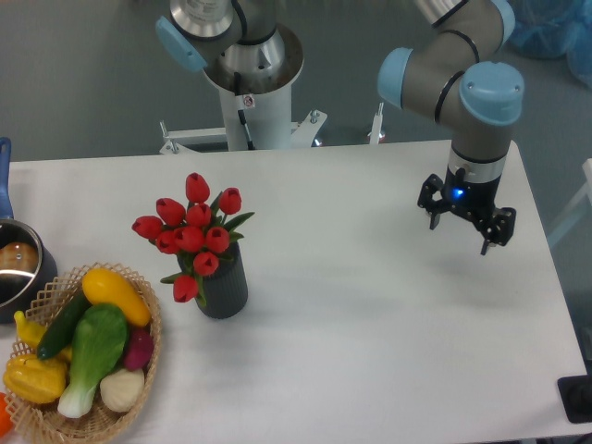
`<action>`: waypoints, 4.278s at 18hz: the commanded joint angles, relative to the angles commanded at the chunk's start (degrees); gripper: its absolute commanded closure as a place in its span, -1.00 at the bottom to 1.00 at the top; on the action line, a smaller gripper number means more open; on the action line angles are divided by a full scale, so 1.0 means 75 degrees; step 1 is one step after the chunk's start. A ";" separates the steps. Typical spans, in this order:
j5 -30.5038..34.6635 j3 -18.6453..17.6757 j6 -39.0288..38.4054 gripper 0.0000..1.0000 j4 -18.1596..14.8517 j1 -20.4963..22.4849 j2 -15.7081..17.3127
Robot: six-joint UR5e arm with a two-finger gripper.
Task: Pick up the flowers from the vase
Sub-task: 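Move the open gripper toward the red tulips in the grey vase, then lower the open gripper to the tulip stems above the vase rim, then close the gripper around the tulip stems, then lift the tulip bunch straight up out of the grey vase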
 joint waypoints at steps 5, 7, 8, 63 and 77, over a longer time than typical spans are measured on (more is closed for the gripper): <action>-0.1759 -0.0621 0.0012 -1.00 -0.0035 0.0095 0.0657; -0.1960 -0.0937 -0.0023 -1.00 -0.0035 -0.0138 0.1008; -0.1960 -0.1008 -0.0069 -1.00 -0.0047 -0.0325 0.1091; -0.6343 -0.1665 -0.0093 1.00 -0.1043 -0.1698 0.1701; -0.7971 -0.0916 -0.1580 1.00 -0.1137 -0.1054 0.2041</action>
